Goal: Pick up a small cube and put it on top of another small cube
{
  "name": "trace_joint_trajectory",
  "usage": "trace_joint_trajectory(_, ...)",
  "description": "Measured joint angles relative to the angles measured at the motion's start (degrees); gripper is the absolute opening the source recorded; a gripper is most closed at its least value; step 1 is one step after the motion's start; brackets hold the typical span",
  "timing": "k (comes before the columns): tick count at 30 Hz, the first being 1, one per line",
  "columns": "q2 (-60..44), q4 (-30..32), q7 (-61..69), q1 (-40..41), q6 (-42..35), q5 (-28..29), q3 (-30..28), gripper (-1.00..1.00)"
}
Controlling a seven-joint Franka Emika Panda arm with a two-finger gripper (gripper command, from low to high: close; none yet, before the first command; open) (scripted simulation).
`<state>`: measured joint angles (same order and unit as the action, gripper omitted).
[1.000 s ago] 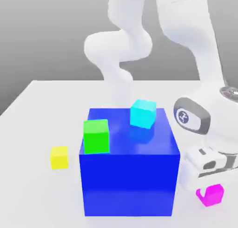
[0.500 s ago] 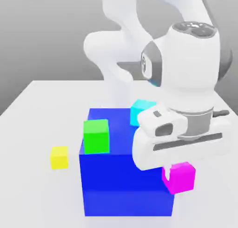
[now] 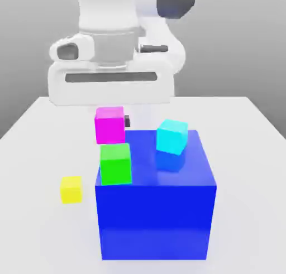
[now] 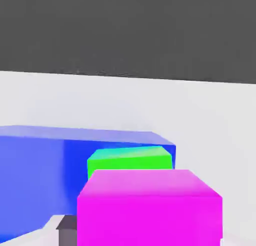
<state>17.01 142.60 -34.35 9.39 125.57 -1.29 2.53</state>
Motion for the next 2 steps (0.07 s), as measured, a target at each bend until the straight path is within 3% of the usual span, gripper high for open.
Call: trace_joint_trajectory(2,0.0,0.0,0.0,0.0,0.0,0.0,0.0,1.0)
